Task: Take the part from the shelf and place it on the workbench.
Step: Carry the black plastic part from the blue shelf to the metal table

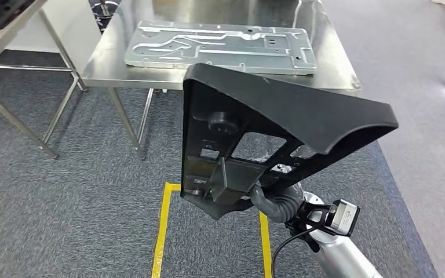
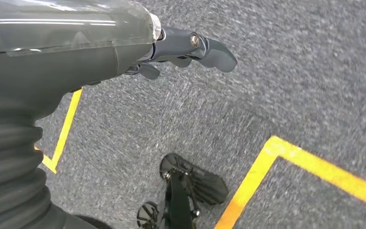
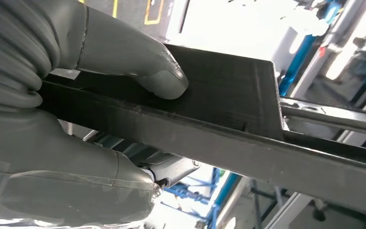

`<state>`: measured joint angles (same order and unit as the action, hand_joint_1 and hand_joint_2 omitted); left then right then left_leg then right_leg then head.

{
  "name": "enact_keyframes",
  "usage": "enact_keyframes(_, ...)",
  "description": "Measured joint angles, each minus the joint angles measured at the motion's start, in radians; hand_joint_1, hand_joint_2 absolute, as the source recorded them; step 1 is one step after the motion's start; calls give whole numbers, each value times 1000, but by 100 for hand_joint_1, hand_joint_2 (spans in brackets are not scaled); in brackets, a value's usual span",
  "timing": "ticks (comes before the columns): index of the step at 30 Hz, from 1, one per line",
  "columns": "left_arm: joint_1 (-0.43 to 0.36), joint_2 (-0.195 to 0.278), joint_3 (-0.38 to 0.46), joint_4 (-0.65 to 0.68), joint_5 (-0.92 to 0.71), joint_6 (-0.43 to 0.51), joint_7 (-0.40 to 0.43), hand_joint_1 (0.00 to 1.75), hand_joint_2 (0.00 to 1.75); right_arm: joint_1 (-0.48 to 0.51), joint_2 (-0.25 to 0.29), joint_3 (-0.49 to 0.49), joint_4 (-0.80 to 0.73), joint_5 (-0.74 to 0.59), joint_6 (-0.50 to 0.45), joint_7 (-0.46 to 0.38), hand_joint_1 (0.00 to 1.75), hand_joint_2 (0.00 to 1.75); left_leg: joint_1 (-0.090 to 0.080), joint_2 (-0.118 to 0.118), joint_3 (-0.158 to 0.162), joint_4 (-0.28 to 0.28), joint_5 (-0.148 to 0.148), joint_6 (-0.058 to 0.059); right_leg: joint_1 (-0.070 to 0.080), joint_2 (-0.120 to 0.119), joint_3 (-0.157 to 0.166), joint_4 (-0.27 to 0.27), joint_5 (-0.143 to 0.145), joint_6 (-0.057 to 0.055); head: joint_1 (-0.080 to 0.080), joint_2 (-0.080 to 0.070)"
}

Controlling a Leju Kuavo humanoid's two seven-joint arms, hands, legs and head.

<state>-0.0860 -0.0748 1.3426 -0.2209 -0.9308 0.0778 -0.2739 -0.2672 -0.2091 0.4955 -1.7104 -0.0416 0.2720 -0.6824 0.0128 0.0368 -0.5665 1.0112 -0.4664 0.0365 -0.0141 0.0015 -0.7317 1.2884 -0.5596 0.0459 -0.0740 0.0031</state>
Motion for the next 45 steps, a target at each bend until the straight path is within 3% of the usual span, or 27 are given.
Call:
enact_keyframes(2,-1,-2,0,0,-1,0,0,0,175,-1,-1,0,3,0,-1,0,175,175,-1,19,6,0,-4,-3,4,-22,69,-128,68,-9,0,0)
enact_keyframes(4,-1,-4,0,0,-3,0,1,0,175,-6,-3,0,4,0,-3,0,175,175,-7,36,11,1,-10,-11,15,-57,131,-249,108,-24,0,0)
enact_keyframes(5,-1,-5,0,0,-4,-1,2,0,175,-9,-3,0,4,0,-4,0,175,175,-9,45,13,1,-13,-16,20,-66,142,-274,112,-30,0,0)
enact_keyframes(7,-4,-5,0,0,-7,-5,5,0,175,-13,-3,0,6,0,-6,0,175,175,-12,62,17,-1,-16,-25,21,-50,141,-282,112,-39,0,0)
enact_keyframes(8,-6,-4,0,0,-7,-9,8,0,175,-15,-4,1,6,0,-8,1,175,175,-12,60,18,2,-21,-31,19,-42,142,-285,114,-44,0,0)
enact_keyframes(10,-9,-3,0,0,-9,-18,14,0,175,-26,-4,1,7,2,-16,2,175,175,-10,23,0,52,-55,-42,11,-29,147,-294,119,-57,0,0)
enact_keyframes(12,-8,-2,0,0,-9,-24,18,0,175,-37,-4,2,7,4,-26,4,175,175,-7,-19,-62,180,-119,-47,10,-18,148,-295,118,-65,0,0)
enact_keyframes(13,-6,-2,0,0,-9,-26,20,0,175,-40,-4,3,7,5,-30,6,175,175,-6,-26,-97,248,-143,-49,10,-12,149,-295,116,-67,0,0)
enact_keyframes(14,-5,-2,0,0,-9,-27,22,0,175,-41,-4,4,7,6,-33,7,175,175,-6,-28,-121,289,-149,-50,11,-5,150,-294,113,-68,0,0)
enact_keyframes(15,-4,-2,0,0,-8,-28,23,0,175,-41,-4,6,7,7,-37,8,175,175,-5,-28,-128,292,-133,-50,12,1,153,-294,110,-67,0,0)
enact_keyframes(17,-4,-1,0,0,-7,-28,21,0,175,-42,-4,9,7,9,-44,9,175,175,-4,-29,-85,187,-56,-47,12,11,164,-291,100,-63,0,0)
enact_keyframes(19,-6,1,0,0,-8,-28,18,0,175,-44,-4,11,7,12,-52,10,175,175,-5,-31,-27,60,-7,-37,14,17,173,-286,89,-55,0,0)
enact_keyframes(21,-7,1,-1,0,-10,-29,14,0,175,-46,-4,12,5,15,-60,13,175,175,-8,-33,-5,11,-7,-25,17,20,174,-281,85,-44,0,0)
enact_keyframes(24,-6,1,-1,0,-12,-29,13,0,175,-46,-5,12,-4,16,-68,17,175,175,-5,-32,14,-2,-13,-5,16,17,170,-253,80,-26,0,0)
enact_keyframes(26,-7,2,-2,0,-13,-30,13,0,175,-47,-6,12,-13,17,-73,19,175,175,-2,-31,32,-7,-21,3,12,11,126,-175,49,-17,1,0)
enact_keyframes(29,-7,2,-2,0,-14,-30,13,0,175,-42,-6,12,-18,17,-75,19,175,175,-2,-31,55,-8,-43,4,3,6,1,-1,-2,-6,1,0)
enact_keyframes(30,-6,3,-2,0,-15,-30,13,0,175,-40,-6,12,-18,17,-75,19,175,175,-2,-32,67,-8,-53,2,1,5,-21,10,5,-4,1,0)
enact_keyframes(31,-5,2,-2,0,-15,-30,13,0,175,-39,-6,12,-18,18,-75,19,175,175,-1,-32,81,-8,-63,0,0,3,-25,-14,27,-4,1,0)
enact_keyframes(33,-4,2,-2,0,-15,-30,14,0,175,-40,-7,12,-19,18,-75,20,175,175,-1,-31,113,-9,-88,-6,1,-3,4,-140,120,-10,1,0)
enact_keyframes(35,-6,1,-2,0,-15,-30,14,0,175,-41,-7,12,-21,16,-75,25,175,175,-2,-30,136,-13,-112,-17,8,-9,29,-233,180,-23,0,0)
enact_keyframes(36,-8,2,-2,0,-15,-30,13,0,175,-42,-8,12,-23,16,-75,29,175,175,-3,-29,146,-16,-119,-23,12,-9,33,-249,189,-30,0,0)
enact_keyframes(38,-12,3,-2,0,-15,-31,12,0,175,-47,-7,11,-30,14,-75,40,175,175,-4,-27,159,-14,-116,-37,14,-4,46,-250,170,-45,1,0)
enact_keyframes(40,-14,5,-3,0,-17,-34,11,0,175,-53,-6,11,-39,14,-76,50,175,175,-2,-27,137,48,-93,-48,12,0,73,-261,155,-58,1,0)
enact_keyframes(42,-17,7,-5,0,-21,-35,10,0,175,-55,-4,11,-49,14,-78,60,175,175,0,-28,59,175,-94,-54,11,1,101,-270,137,-68,0,0)
enact_keyframes(44,-15,7,-6,0,-23,-36,10,0,175,-52,-2,11,-56,17,-80,68,175,175,0,-29,-30,271,-160,-57,13,4,131,-272,111,-73,0,0)
enact_keyframes(45,-12,7,-7,0,-24,-36,10,0,175,-49,-1,12,-60,19,-82,71,175,175,-1,-29,-61,286,-201,-56,15,7,149,-273,97,-74,0,0)
